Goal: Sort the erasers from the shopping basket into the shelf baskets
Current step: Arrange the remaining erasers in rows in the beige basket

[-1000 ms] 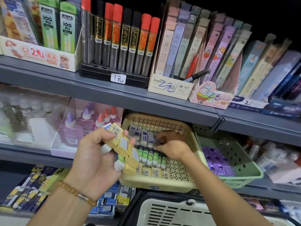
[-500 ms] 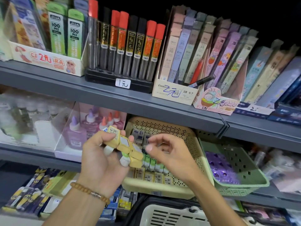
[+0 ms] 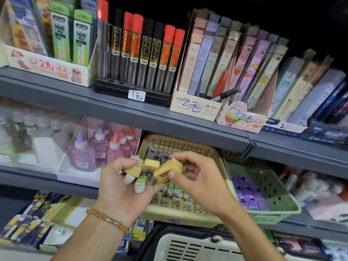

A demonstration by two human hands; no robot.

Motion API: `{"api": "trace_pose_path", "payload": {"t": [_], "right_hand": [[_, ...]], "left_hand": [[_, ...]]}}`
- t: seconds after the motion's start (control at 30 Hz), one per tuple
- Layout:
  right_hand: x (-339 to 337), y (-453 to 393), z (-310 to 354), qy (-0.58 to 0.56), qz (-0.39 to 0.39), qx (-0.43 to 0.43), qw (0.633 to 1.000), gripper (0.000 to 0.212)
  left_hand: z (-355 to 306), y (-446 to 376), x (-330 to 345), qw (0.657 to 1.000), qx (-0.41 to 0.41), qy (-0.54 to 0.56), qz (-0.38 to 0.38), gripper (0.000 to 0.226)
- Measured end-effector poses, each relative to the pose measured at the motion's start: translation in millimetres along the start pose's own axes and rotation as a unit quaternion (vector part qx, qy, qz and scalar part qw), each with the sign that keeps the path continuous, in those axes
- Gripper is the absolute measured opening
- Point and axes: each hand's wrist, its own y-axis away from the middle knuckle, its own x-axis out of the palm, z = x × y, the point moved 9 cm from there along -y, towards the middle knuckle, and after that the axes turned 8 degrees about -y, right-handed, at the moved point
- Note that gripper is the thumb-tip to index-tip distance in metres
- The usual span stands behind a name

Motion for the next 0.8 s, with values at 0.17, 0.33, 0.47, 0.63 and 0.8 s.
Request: {"api": "trace_pose_path", "payload": {"t": [0.17, 0.33, 0.47, 0.63, 0.8], "right_hand": [[-37, -6, -18, -0.124, -0.063, 0.051, 0.989, 0.020], [-49, 4, -80, 0.072, 0.069, 0.275, 0.956, 0.011], [-36, 17, -108, 0.161, 0.160, 0.342, 0.912, 0.011], [-31, 17, -114, 0.184, 0.140, 0.348, 0.909, 0.012], [-24, 14, -106, 0.304, 0.189, 0.302, 0.884, 0.034]], "left_hand": [[-2, -3, -3, 0.999, 0.017, 0.022, -0.027, 0.021], [-13, -2, 0, 0.998, 0.047, -0.032, -0.006, 0.024], [-17, -1, 2, 0.997, 0.058, -0.048, 0.008, 0.025], [-15, 0, 3, 0.997, 0.054, -0.060, 0.006, 0.033], [-18, 0, 4, 0.996, 0.061, -0.063, 0.004, 0.040]]}}
